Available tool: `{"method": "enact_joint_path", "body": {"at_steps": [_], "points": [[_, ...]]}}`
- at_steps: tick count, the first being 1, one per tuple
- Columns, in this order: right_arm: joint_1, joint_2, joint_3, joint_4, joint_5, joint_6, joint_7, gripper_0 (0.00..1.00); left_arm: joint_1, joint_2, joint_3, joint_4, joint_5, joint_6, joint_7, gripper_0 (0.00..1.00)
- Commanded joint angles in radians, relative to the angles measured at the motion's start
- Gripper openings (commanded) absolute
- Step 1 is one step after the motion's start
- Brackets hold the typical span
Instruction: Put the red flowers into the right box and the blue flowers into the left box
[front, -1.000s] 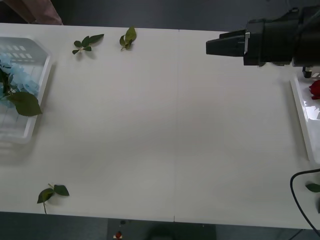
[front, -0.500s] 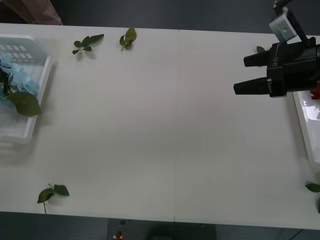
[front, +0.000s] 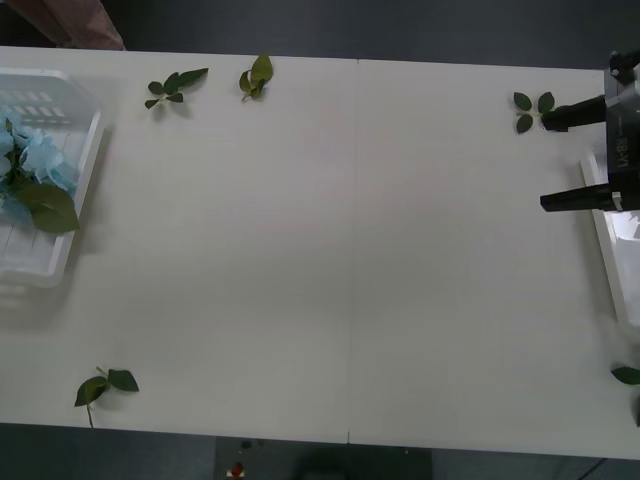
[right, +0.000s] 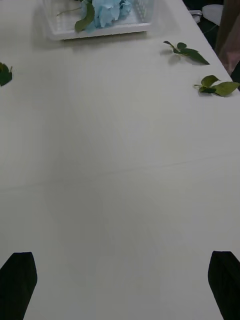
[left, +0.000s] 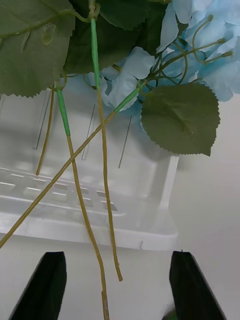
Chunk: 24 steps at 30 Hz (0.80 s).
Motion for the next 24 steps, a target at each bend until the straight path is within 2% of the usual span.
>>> {"method": "enact_joint_path", "body": {"at_steps": [1,8,17,24], "points": [[-0.016,-0.055,-0.006,-0.005,-0.003,0.003,0.007,1.0,0.003,0.028,0.02,-0.008,0.13,-0.015,-0.066,1.0],[-0.016,-0.084,-0.006,0.057,-0.011,0.012,0.007,1.0,0.003,0.028,0.068,-0.054,0.264,0.001,-0.158,1.0],[-0.016,-0.1,-0.032,0.087,-0.011,0.05,0.007,1.0,0.003,0.03,0.072,-0.305,0.27,-0.025,-0.139,1.0],[-0.016,-0.1,-0.033,0.087,-0.009,0.049,0.007,1.0,0.003,0.028,0.045,-0.437,0.34,-0.078,-0.142,1.0]]}}
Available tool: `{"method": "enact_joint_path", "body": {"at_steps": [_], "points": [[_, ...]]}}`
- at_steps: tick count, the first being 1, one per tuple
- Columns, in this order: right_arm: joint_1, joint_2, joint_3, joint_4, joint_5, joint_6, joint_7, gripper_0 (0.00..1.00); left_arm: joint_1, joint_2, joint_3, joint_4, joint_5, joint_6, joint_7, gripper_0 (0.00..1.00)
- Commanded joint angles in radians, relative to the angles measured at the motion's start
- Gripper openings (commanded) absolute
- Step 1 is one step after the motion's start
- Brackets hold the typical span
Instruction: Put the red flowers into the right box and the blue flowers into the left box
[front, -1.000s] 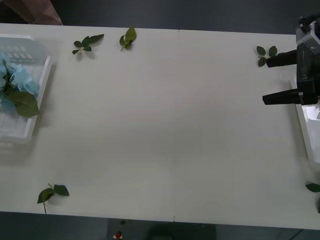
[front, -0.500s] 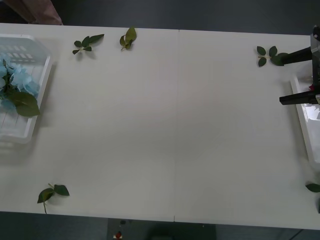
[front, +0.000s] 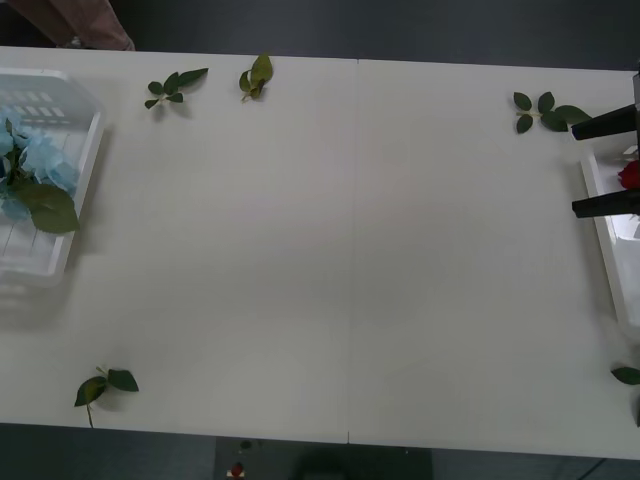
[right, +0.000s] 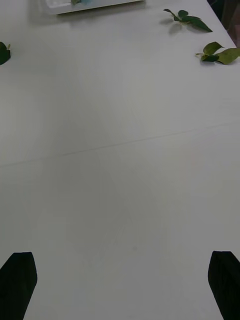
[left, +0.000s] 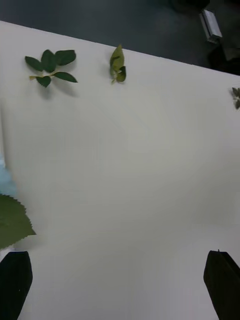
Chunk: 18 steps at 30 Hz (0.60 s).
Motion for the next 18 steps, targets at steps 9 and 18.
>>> {"method": "enact_joint_path", "body": {"at_steps": [9,18], "points": [[-0.016,-0.041,-0.012,-0.015,-0.008,0.0,-0.011,1.0,0.002,-0.033,-0.033,-0.207,0.084,-0.062,-0.073,1.0],[-0.016,-0.041,-0.012,-0.015,-0.008,0.0,-0.011,1.0,-0.049,-0.098,-0.14,-0.266,0.182,-0.068,-0.284,1.0]]}}
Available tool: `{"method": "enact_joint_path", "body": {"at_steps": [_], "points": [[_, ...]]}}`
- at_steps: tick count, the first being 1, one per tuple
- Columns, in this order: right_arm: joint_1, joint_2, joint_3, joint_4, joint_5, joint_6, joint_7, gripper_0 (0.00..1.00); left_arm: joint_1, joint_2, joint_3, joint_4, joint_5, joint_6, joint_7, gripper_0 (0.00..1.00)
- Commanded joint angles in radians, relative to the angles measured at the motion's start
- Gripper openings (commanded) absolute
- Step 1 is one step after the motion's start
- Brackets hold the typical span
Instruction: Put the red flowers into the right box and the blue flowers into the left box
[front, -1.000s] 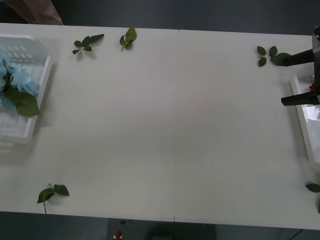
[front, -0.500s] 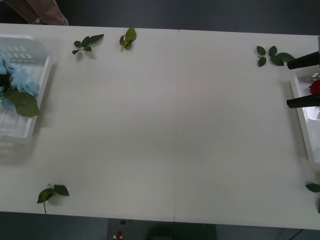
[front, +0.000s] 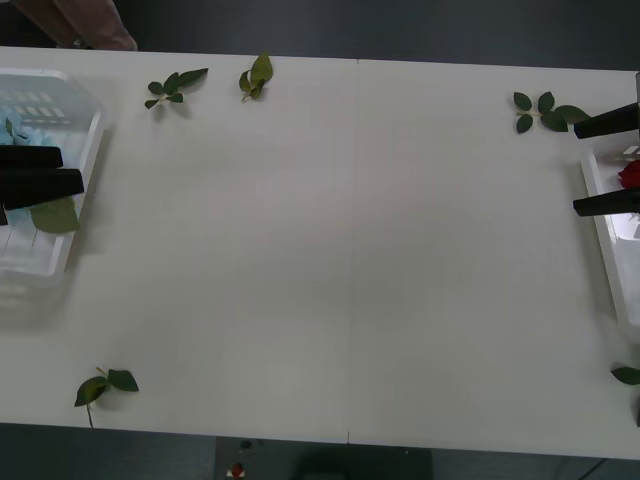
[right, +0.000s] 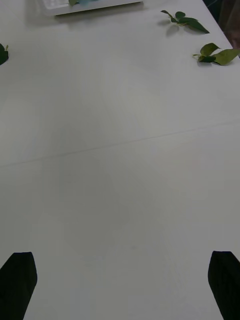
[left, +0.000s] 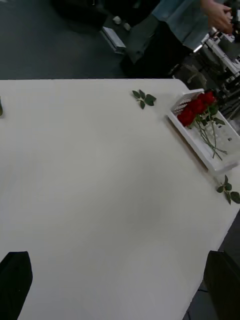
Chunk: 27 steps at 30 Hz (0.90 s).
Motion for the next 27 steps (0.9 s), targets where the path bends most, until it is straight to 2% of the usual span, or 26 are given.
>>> {"method": "enact_joint_path", "body": {"at_steps": [1,16,27], "points": [[-0.016,-0.041,-0.007,-0.015,-0.008,0.0,-0.011,1.0,-0.051,-0.024,-0.073,-0.038,0.035,-0.013,-0.105,1.0],[-0.016,-0.041,-0.007,-0.015,-0.008,0.0,-0.011,1.0,-0.202,-0.079,-0.323,-0.104,0.046,-0.071,-0.262,1.0],[-0.016,-0.041,-0.007,-0.015,-0.008,0.0,-0.011,1.0,-0.265,-0.106,-0.4,-0.116,0.052,-0.074,-0.365,1.0]]}}
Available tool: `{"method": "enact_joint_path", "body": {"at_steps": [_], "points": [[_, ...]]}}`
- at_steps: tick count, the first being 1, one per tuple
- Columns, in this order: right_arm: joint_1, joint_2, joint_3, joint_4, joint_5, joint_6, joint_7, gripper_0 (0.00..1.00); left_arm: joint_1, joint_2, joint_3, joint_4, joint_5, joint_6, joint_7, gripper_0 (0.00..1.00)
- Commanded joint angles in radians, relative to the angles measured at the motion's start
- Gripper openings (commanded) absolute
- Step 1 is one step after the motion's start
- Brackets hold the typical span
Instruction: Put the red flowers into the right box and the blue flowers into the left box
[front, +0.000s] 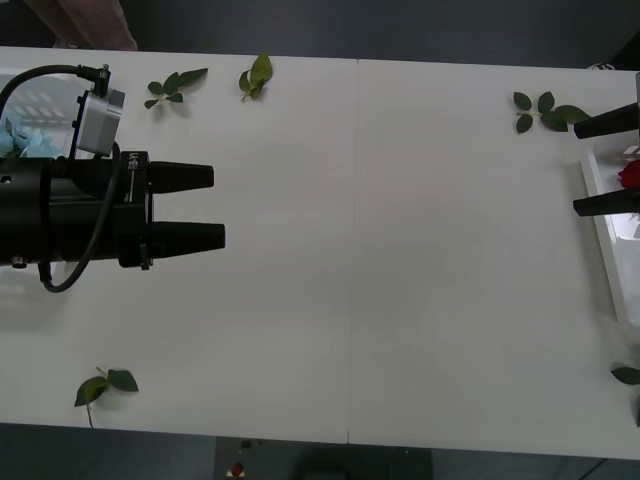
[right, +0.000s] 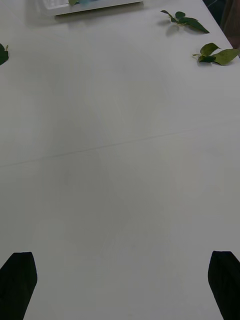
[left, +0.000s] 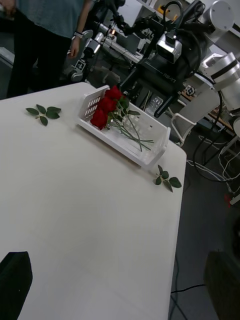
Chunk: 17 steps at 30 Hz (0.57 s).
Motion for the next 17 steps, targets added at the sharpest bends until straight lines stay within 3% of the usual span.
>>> {"method": "enact_joint_path", "body": {"at_steps": [1,17], "points": [[-0.016,-0.041,-0.007,-0.015,-0.008,0.0,-0.011,1.0,-0.031,0.011,-0.008,-0.032,0.021,-0.008,-0.088,1.0],[-0.016,-0.041,-0.007,-0.015,-0.008,0.0,-0.011,1.0,-0.037,0.007,-0.024,-0.034,0.044,-0.017,-0.099,1.0]]}}
